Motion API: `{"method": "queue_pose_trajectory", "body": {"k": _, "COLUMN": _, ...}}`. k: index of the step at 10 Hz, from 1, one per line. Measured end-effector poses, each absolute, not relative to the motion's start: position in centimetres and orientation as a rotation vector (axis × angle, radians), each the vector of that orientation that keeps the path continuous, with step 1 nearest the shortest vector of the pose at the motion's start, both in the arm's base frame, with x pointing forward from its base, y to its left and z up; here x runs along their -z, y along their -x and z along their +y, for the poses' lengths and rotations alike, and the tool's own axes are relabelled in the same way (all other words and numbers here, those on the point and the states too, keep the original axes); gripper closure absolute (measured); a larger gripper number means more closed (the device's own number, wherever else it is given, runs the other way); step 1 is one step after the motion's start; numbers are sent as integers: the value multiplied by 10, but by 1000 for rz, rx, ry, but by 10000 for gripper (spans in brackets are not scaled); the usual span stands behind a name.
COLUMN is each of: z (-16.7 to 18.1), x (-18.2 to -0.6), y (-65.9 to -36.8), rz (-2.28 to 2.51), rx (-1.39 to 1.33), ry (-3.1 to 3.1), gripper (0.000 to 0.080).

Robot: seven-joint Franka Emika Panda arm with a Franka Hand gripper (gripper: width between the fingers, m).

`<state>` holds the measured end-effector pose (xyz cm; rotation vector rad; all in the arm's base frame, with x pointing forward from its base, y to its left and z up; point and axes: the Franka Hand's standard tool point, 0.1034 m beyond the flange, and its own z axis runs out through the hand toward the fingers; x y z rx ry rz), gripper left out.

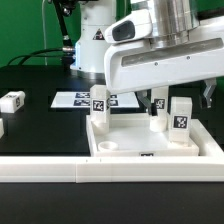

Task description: Assemble square table

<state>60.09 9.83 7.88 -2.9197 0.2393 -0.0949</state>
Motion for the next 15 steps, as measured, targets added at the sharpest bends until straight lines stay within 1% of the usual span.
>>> {"method": "queue_pose_trajectory", "body": {"k": 2, "z": 97, "x": -79, "y": -601, "rz": 244, "rx": 95, "ry": 2920, "gripper": 150}}
{"method": "queue_pose_trajectory", "body": {"k": 3, "z": 99, "x": -78, "y": -598, "rz": 336, "rx": 53, "ry": 2953, "gripper": 150}}
{"method": "queue_pose_trajectory", "body": {"k": 11, "z": 92, "x": -78, "y": -601, "rz": 292, "rx": 56, "ry": 2987, "gripper": 150}}
{"method": "queue_pose_trajectory", "body": {"k": 13, "z": 98, "x": -77, "y": -595, "rz": 472, "rx": -21, "ry": 3023, "gripper": 150}}
{"method": "queue_pose_trajectory", "body": {"k": 15, "z": 107, "x": -74, "y": -595, "rz": 601, "rx": -51, "ry": 3017, "gripper": 150}}
